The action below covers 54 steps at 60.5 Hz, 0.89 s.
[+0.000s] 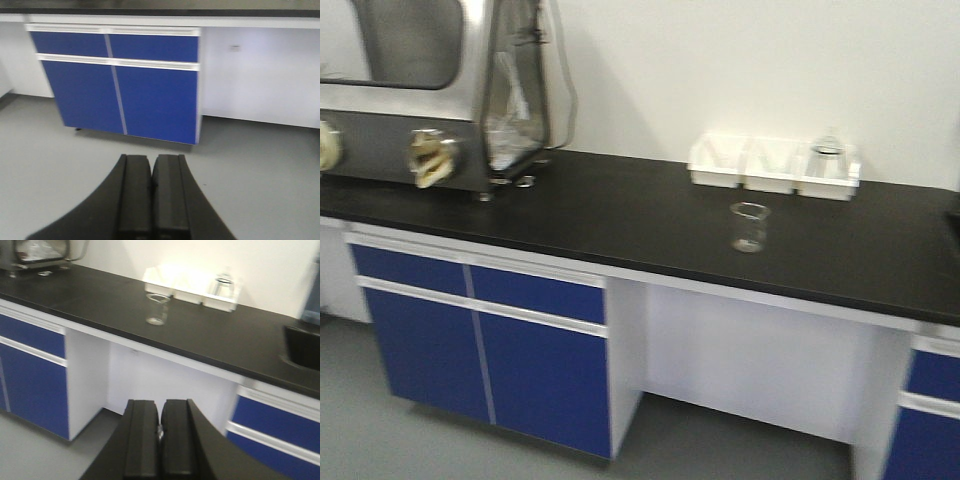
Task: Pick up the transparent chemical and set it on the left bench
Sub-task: 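Drive the base along the bench toward the white bins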
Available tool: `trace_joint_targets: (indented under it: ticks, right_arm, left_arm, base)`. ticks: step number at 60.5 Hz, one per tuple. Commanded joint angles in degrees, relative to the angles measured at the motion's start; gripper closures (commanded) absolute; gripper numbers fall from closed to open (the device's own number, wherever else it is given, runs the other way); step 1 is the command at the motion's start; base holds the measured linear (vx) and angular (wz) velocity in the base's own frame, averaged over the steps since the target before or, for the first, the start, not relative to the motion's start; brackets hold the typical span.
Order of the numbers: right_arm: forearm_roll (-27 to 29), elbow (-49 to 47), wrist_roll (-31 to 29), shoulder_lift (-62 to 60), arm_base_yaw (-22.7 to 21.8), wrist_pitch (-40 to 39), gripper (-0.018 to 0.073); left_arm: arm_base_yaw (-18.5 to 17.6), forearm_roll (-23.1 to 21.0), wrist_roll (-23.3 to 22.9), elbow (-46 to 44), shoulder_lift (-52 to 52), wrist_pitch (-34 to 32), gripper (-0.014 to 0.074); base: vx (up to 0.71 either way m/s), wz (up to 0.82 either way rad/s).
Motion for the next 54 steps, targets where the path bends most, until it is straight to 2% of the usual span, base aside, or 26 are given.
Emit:
trace_joint_targets:
  ticks: [1,14,27,54]
  right_arm:
    - [-0.56,-1.7,-0.18,-0.03,-0.04,-4.39,0.0564]
    - [-0.56,-1.7,-0.18,-0.03,-0.04,-4.39,0.0564]
    - [-0.56,-1.7,-0.18,-0.03,-0.04,-4.39,0.0564]
    - [-0.56,-1.7,-0.18,-0.03,-0.04,-4.33,0.0564]
  left_arm:
    - [-0.1,-0.04,-0.45,0.93,-1.1,-4.49,0.06]
    - [-0.1,-0.04,-0.45,0.93,-1.1,-4.49,0.06]
    - [-0.1,-0.04,-0.45,0.93,-1.1,-4.49,0.06]
    - [-0.1,-0.04,-0.45,0.93,-1.1,-4.49,0.06]
  base:
    - [0.27,0.64]
    - [0.3,0.56]
    - [0.35,0.27]
    - [0.42,-0.32]
